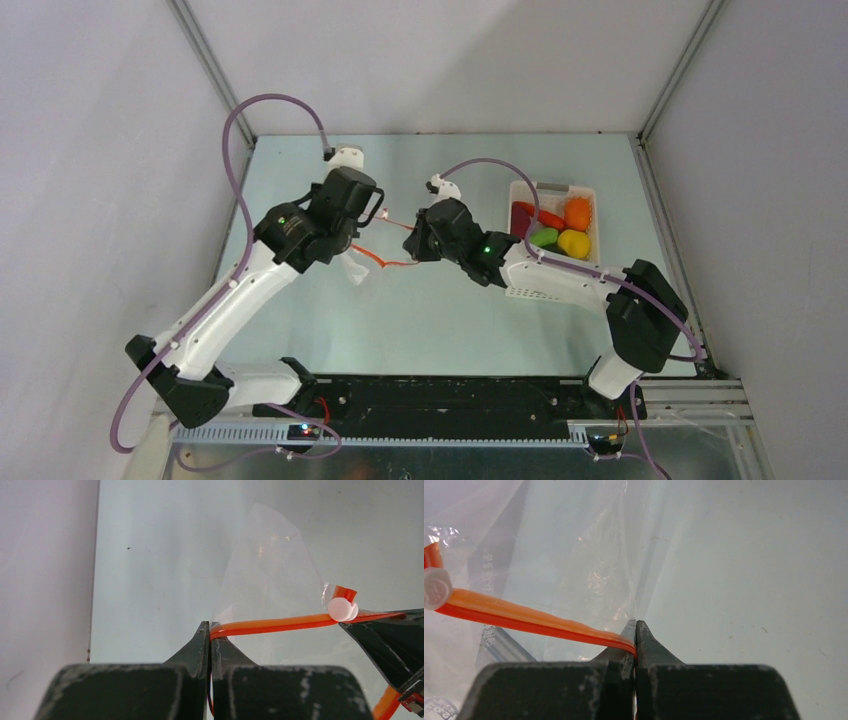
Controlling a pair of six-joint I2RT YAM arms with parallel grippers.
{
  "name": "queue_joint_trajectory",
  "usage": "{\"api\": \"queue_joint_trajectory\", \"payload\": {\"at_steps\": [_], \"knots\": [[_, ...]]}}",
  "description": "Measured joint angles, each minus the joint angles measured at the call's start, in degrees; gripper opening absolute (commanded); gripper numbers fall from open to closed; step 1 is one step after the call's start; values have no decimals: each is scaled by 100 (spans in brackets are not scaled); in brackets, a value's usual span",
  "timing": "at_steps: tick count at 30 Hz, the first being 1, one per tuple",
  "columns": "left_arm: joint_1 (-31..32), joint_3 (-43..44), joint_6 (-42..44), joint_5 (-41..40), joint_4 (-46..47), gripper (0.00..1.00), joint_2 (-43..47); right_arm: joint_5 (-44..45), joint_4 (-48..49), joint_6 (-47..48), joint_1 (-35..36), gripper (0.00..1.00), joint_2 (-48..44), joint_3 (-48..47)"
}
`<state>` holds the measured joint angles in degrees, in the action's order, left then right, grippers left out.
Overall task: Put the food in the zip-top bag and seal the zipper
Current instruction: Open the zipper of the food storage bag.
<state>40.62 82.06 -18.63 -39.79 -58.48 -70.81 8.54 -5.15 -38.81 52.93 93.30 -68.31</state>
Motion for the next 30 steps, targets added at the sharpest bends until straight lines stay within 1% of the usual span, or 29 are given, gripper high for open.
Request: {"api": "queue_joint_trajectory", "payload": {"at_steps": [6,12,16,20,22,24,26,29,30], "knots": [[-107,0,22,-125,-9,0,166,-4,378,-26,11,3,210,-72],[-120,20,66,-26,-57,0,129,-337,811,-59,20,3,693,-166],[-101,275,-72,-120,-105,0,-271,-326,669,15,37,3,828,-374],[-42,289,-358,-98,2,0,-739,-72,212,79,20,5,831,-413],[-22,177,-446,22,107,0,-866,76,90,109,-13,6,826,-326],[-13,33,-529,157,186,0,-918,267,20,107,-79,7,763,7],[7,-127,-601,378,269,0,-920,356,31,74,-168,10,697,369],[83,-376,-684,629,428,0,-920,492,-13,37,-251,21,577,673],[83,-470,-691,737,529,0,-918,544,-57,28,-273,22,533,734]]}}
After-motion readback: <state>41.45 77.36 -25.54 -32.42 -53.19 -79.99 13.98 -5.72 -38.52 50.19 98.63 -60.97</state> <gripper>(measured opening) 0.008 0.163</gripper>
